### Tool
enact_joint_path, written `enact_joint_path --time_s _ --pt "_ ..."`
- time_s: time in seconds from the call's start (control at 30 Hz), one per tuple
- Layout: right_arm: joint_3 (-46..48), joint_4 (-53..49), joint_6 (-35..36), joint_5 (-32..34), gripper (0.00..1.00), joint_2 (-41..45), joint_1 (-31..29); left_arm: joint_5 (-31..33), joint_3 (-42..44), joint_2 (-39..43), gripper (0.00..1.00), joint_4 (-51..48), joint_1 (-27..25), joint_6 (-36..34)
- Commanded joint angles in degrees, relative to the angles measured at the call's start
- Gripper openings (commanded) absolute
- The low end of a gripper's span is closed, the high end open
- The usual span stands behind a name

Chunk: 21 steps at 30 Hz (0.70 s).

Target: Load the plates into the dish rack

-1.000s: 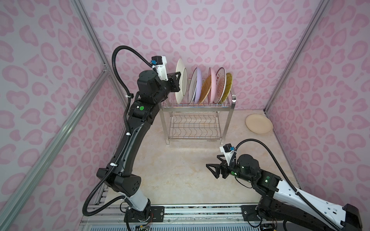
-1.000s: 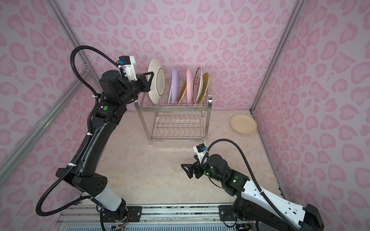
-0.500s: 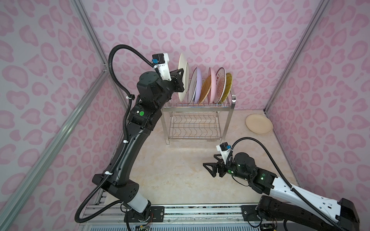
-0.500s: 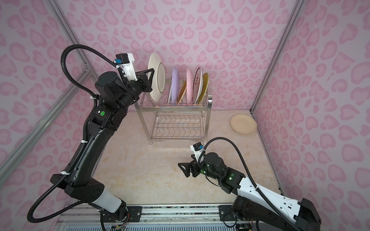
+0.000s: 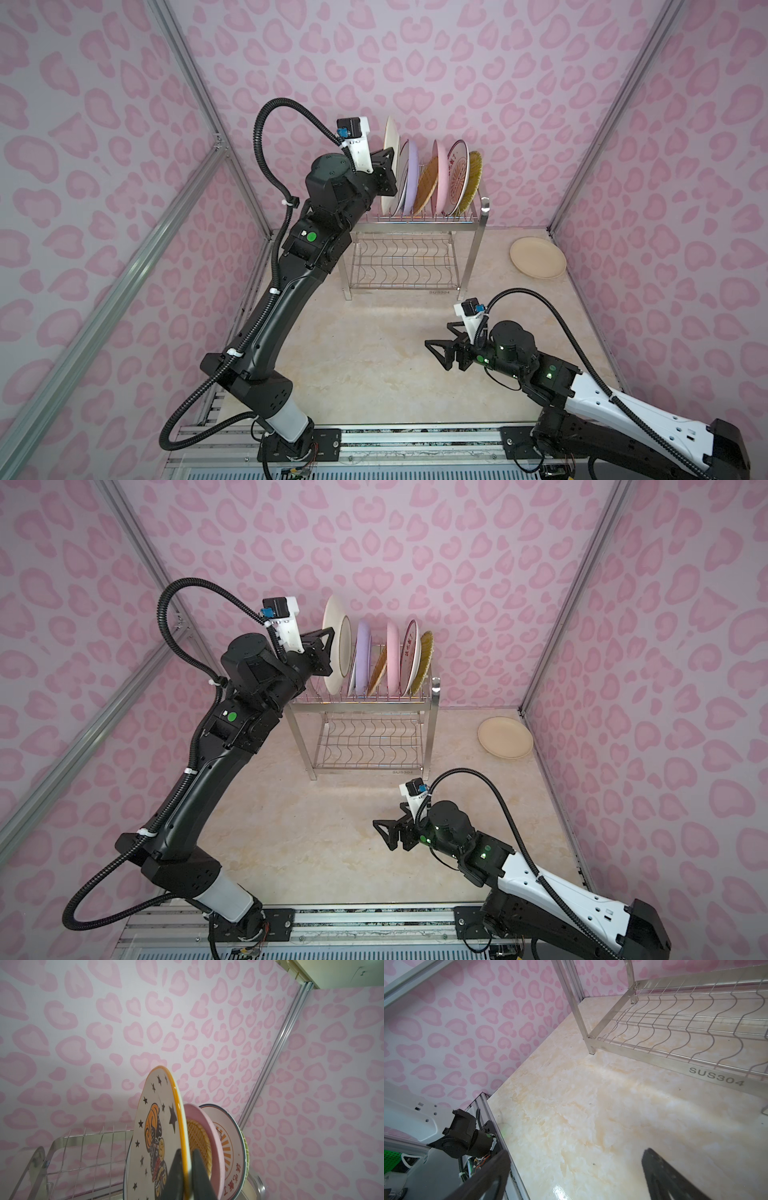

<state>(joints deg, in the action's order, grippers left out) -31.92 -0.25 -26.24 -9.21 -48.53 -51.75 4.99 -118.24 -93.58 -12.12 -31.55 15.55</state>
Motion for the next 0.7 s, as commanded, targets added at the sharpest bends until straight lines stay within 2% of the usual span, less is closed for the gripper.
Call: enact_joint_path --time_s 0.0,0.2,0.67 --pt "0.3 1.4 -0.5 0.0 0.99 -0.5 0.0 2.4 0.3 0.0 0.04 8.5 0.1 -1.2" --pt "-0.5 2.0 -0.6 -0.5 0.99 -2.3 0.0 4.3 0.7 -0.3 0.04 9.2 0.2 -1.3" --pt "-0.6 2.1 -0.8 -0.5 0.99 -3.1 -0.2 1.9 0.9 -2.4 0.04 9.4 2.3 2.4"
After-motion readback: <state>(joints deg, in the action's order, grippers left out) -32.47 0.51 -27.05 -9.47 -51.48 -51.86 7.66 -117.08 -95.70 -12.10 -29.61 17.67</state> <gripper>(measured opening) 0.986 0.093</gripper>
